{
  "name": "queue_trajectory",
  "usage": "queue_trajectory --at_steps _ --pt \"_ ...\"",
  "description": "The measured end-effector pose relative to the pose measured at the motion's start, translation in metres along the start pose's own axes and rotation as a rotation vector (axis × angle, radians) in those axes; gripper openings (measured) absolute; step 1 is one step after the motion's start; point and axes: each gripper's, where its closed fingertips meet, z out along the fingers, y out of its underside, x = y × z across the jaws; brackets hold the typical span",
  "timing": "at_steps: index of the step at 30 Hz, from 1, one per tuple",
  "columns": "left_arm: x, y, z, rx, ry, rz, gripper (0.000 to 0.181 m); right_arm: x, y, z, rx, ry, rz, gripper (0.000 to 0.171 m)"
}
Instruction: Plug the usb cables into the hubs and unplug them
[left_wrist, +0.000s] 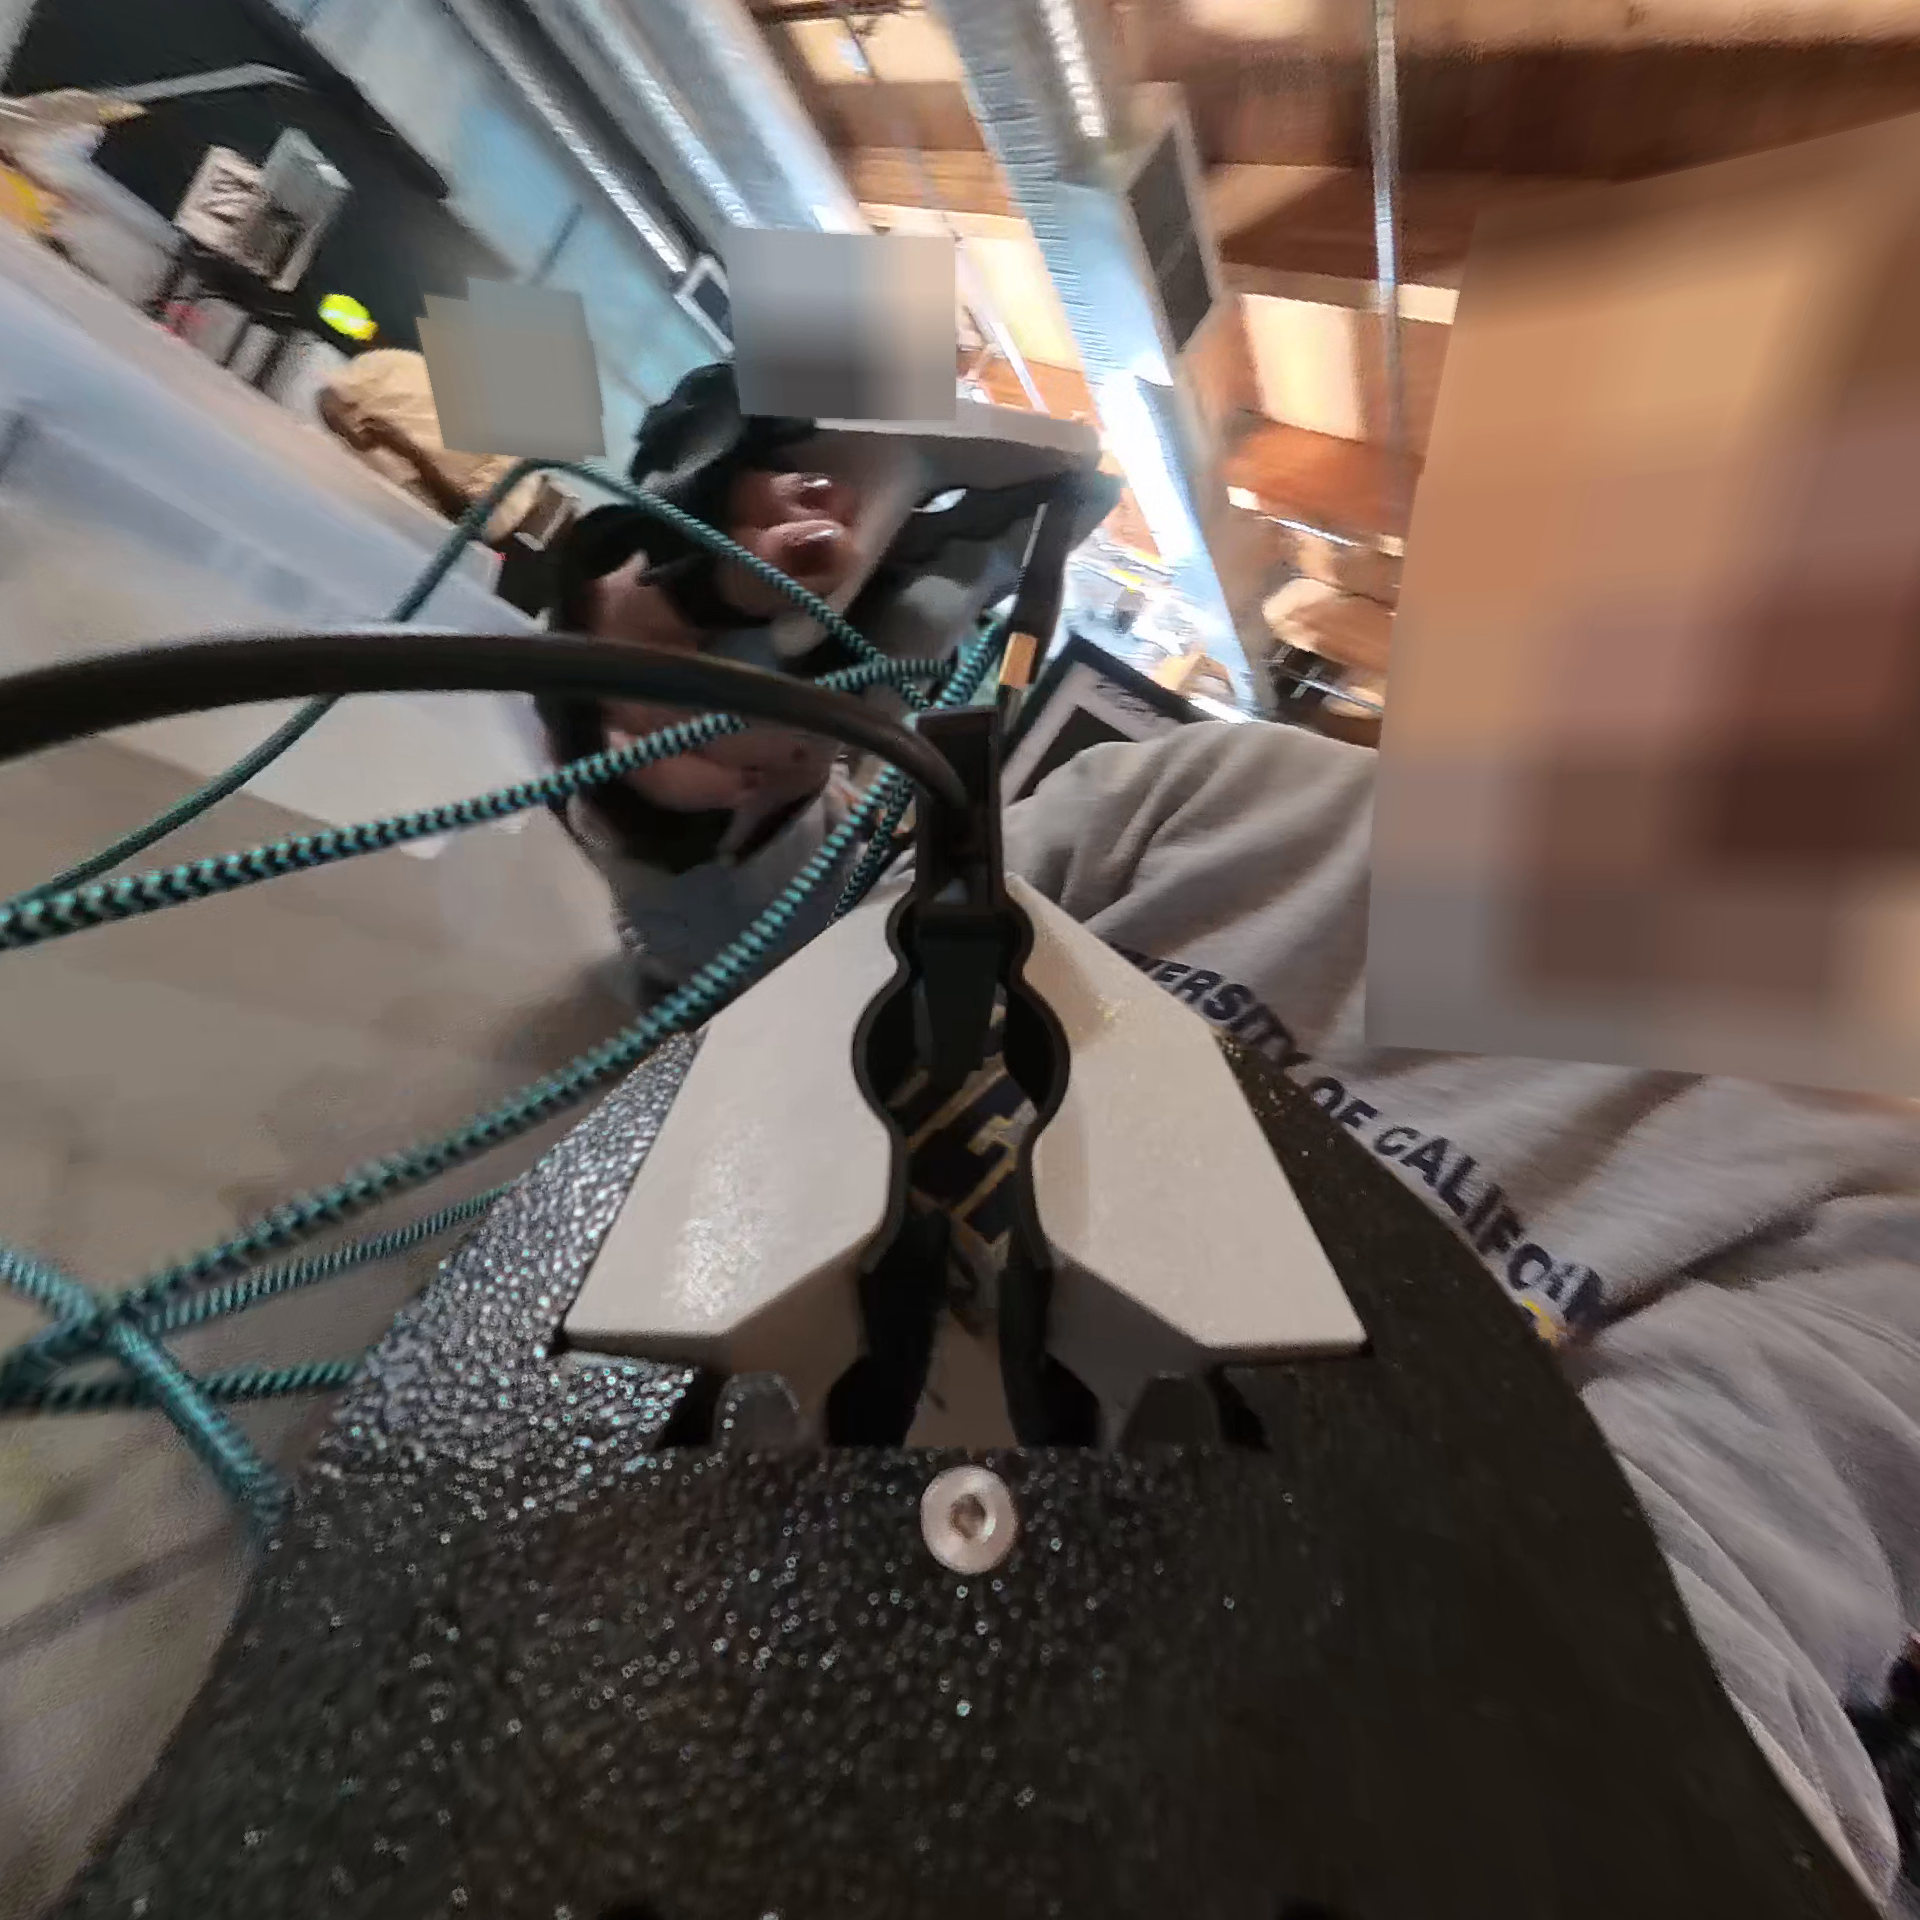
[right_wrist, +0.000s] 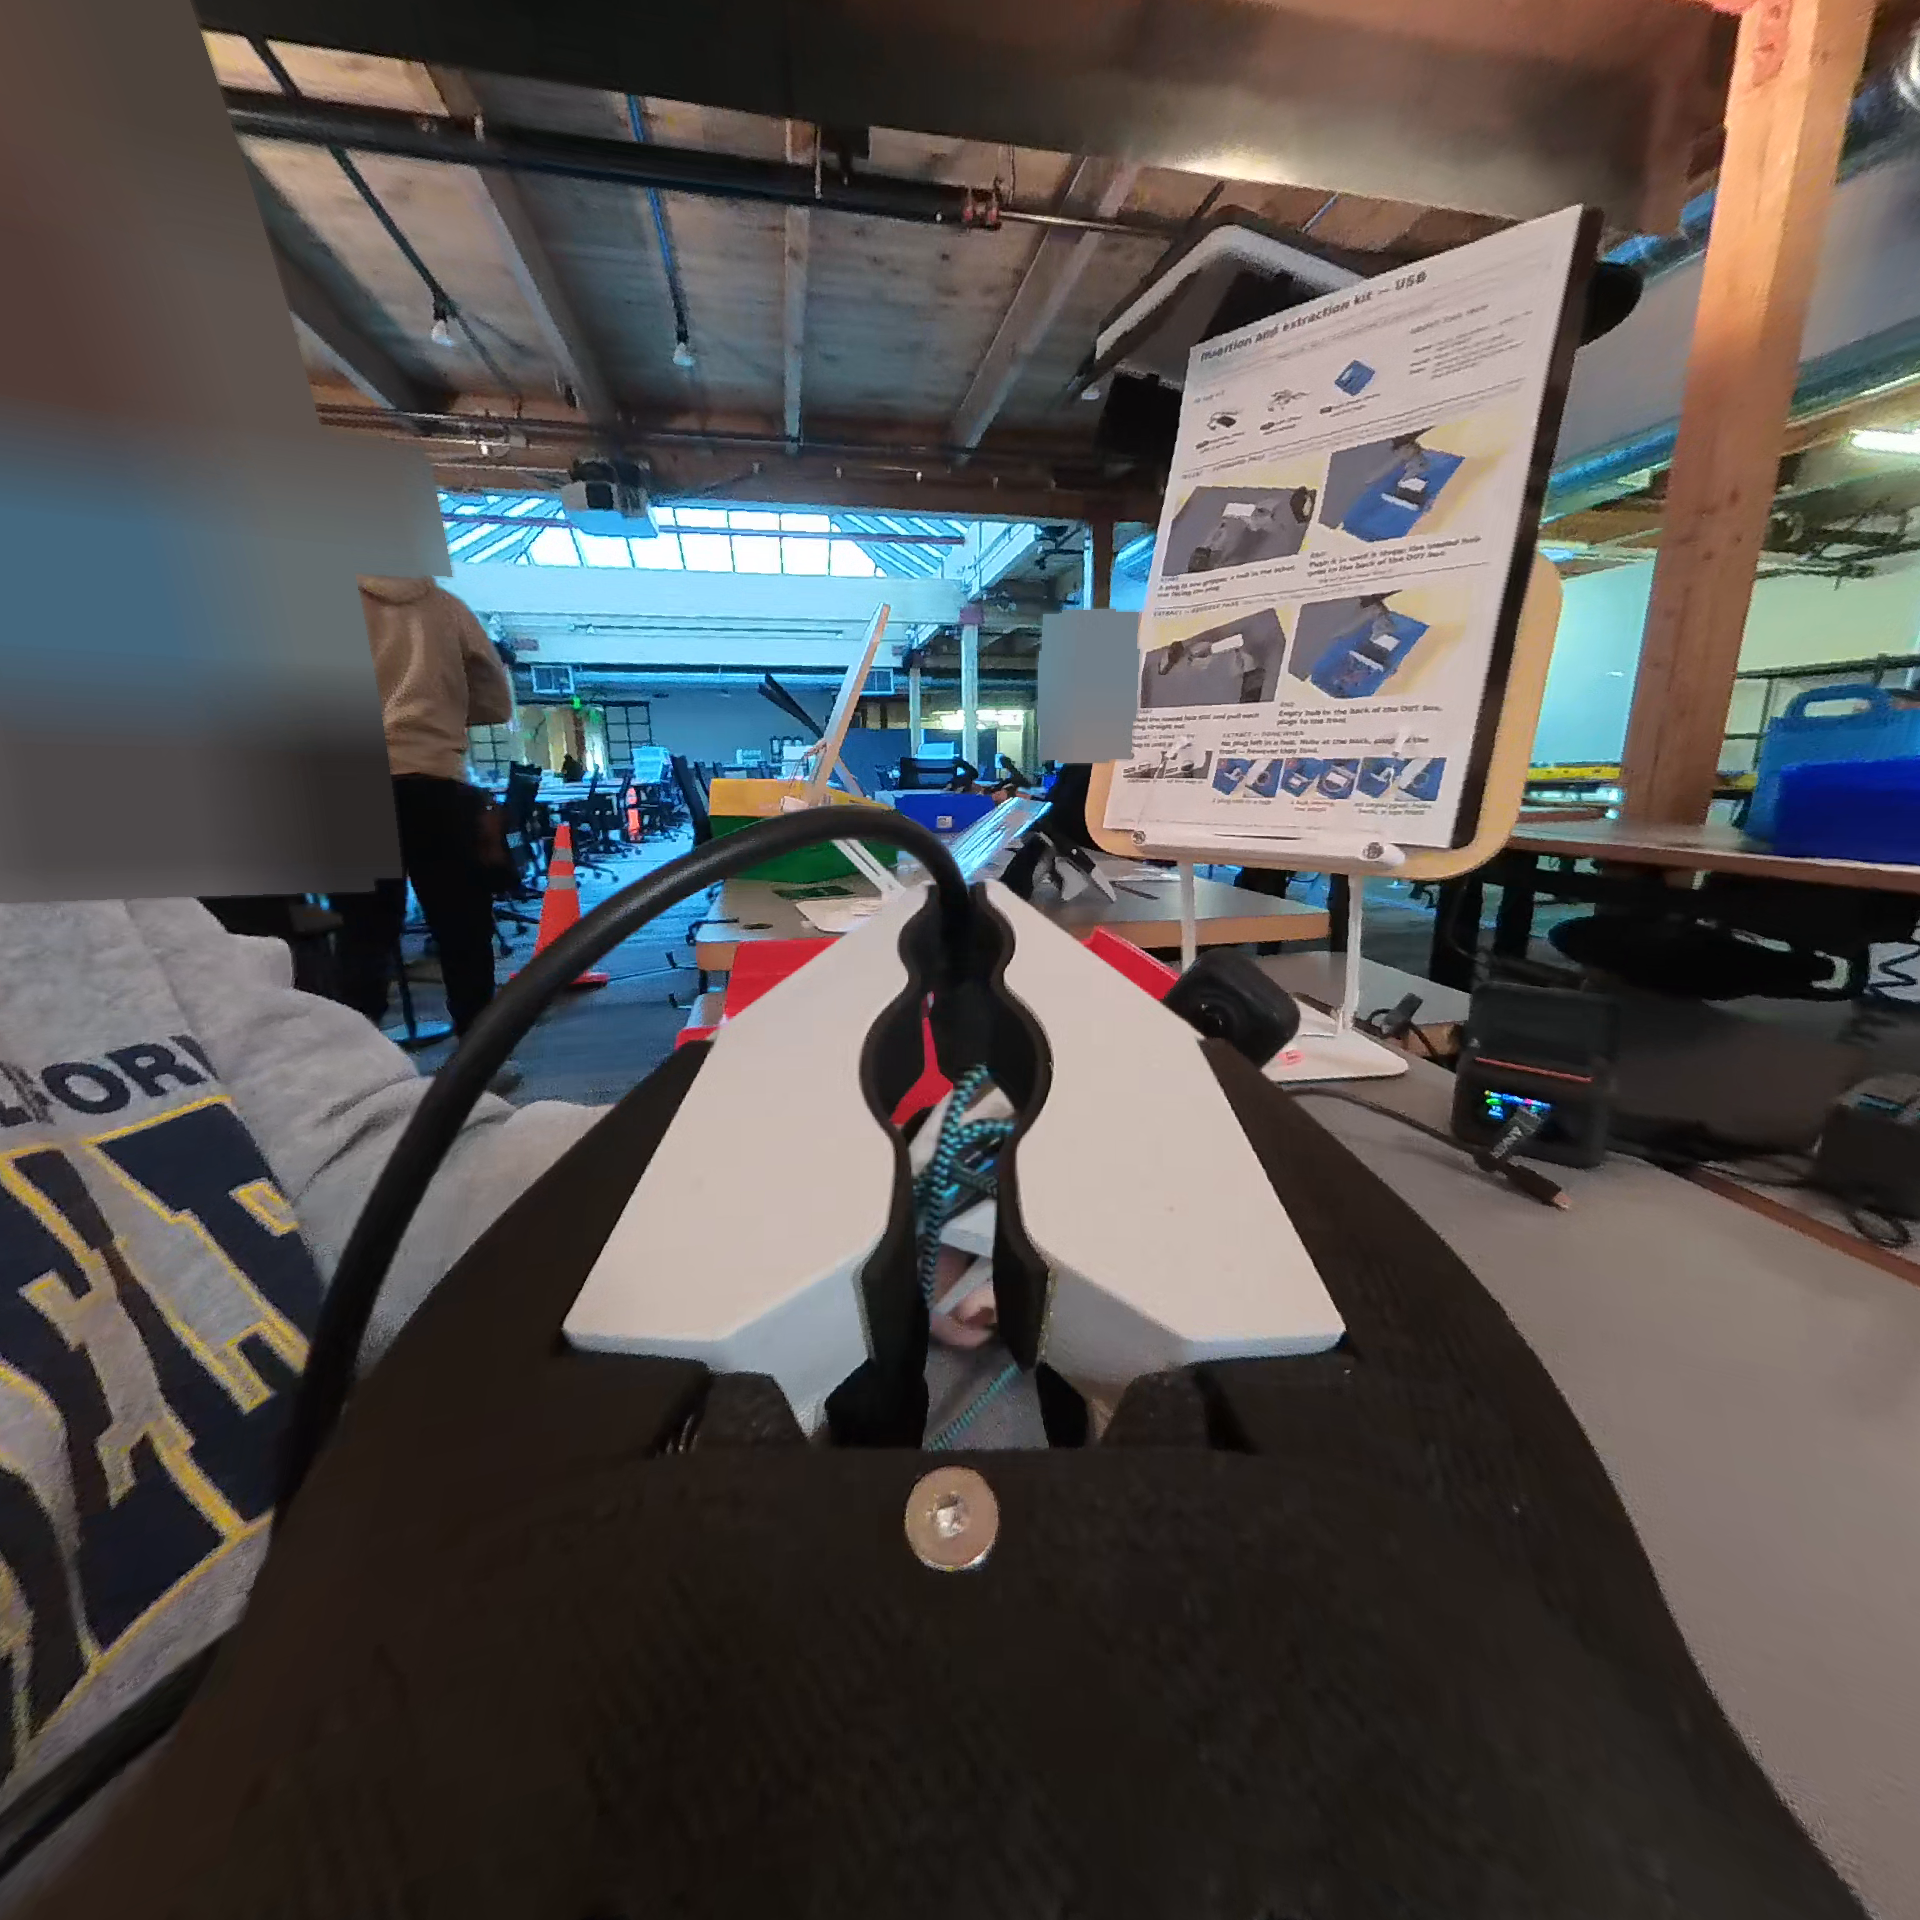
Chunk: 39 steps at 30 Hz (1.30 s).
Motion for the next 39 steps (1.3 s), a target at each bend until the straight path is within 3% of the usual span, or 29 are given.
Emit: queue_trajectory --at_steps 8,14,24,39 --pt "0.006 -0.002 0.002 0.02 0.064 -0.006 0.008 0.002 0.02 0.009 -0.061 0.041 0.052 0.003" --pt "0.005 -0.002 0.004 0.02 0.052 -0.001 0.008 0.011 0.019 0.007 0.015 0.073 0.202 0.003" --pt "0.004 0.001 0.008 0.006 0.029 0.036 0.008 0.012 0.021 0.005 0.043 0.105 0.251 0.003" --pt "0.001 0.003 0.006 0.005 0.021 0.016 0.008 0.012 0.031 0.002 0.002 0.139 0.091 0.003"
